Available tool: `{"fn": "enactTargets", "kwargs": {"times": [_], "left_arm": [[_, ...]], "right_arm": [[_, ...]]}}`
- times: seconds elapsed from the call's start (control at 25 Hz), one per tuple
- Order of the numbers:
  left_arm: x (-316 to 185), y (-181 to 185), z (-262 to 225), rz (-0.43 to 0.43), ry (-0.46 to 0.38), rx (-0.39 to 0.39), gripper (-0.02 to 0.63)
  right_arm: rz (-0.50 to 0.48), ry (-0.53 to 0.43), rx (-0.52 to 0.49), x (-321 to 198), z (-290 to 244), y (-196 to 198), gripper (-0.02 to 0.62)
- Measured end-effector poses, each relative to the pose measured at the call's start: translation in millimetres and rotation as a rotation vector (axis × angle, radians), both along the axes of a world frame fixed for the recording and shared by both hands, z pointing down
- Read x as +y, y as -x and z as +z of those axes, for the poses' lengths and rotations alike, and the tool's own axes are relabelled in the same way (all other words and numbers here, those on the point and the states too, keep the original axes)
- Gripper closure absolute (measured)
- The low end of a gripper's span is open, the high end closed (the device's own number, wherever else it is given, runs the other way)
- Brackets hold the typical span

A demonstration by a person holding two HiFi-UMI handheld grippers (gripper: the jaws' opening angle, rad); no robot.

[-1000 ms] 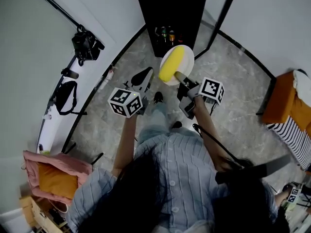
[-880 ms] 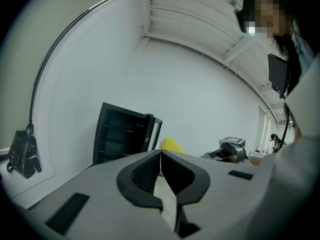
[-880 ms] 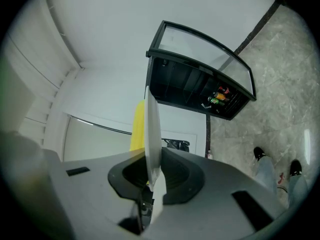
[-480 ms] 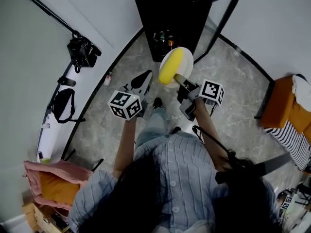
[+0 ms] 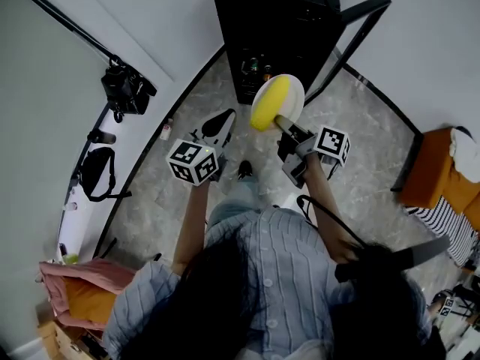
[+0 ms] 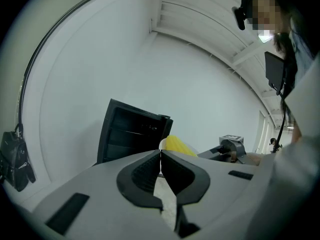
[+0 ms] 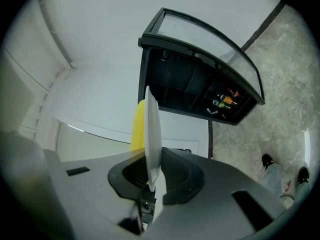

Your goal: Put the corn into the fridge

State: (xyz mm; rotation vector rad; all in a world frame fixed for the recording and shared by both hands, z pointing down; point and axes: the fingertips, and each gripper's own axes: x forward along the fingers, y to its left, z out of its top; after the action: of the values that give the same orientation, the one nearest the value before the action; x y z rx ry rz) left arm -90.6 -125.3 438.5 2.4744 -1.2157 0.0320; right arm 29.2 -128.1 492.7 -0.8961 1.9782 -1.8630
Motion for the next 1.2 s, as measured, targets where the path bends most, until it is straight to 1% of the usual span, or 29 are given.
{"fn": "enactTargets", "kwargs": {"times": [0.08,0.32,0.6,0.76,0.84,1.0,1.2], "left_arm": [[-9.4,5.1,2.9,0.013,0.002,-0.003,0.598],[-12.3,5.0,-1.6,0.057,-0.019,-0.005,0.598],[-23.4,7.8,8.2,0.110,-0.032,-0.021,0.598],[-15.7,0.2,3.7,0.148,-0.039,-0.037,0.598],[-26.3,7.4,5.0,0.156,-0.028,-0.031,0.598],[-74.5,38.6,18.3,0.159,0.015,0.005,0.598],[-85.2,33.1,23.7,0.167,0.028,0.021,0.598]], "right_arm": [[0.006,-0.009,-0.001,-9.5,0.3,4.2,0.555],[0.039,-0.029,-0.010,-10.5,-5.0,3.2,0.555],[0.077,-0.061,-0.028,-20.1,3.5,3.8,0.555],[0.109,-0.082,-0.046,-13.0,-3.2,-6.7,0.555],[0.110,-0.078,-0.048,-23.4,-4.6,0.3,0.555],[0.098,-0.040,-0.017,-71.9,4.7,32.8,0.555],[0.101,-0.044,-0.011,-89.0,2.3,31.0,0.555]]}}
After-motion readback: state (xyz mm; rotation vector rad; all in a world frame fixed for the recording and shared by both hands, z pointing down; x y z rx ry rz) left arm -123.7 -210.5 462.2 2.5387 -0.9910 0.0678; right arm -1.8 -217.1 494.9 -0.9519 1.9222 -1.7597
